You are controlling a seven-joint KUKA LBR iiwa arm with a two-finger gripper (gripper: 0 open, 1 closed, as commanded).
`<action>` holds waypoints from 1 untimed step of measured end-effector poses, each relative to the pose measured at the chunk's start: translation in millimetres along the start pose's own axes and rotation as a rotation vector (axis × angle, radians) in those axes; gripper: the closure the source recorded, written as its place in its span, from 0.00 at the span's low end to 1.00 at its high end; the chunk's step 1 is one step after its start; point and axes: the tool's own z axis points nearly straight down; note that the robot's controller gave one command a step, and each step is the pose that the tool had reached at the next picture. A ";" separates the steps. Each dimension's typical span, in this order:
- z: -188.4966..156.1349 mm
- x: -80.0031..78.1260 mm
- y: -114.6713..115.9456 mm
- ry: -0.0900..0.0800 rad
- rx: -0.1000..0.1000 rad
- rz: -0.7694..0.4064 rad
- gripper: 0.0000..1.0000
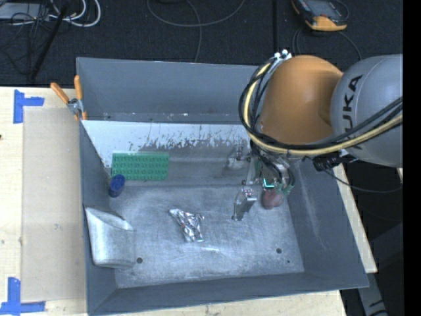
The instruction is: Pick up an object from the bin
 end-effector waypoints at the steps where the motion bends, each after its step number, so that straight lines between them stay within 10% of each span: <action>1: 98.1 51.7 53.5 0.003 -0.001 -0.004 0.00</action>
Offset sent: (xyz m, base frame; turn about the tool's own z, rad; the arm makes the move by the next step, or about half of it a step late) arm -0.0489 0.0502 -0.0922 0.0017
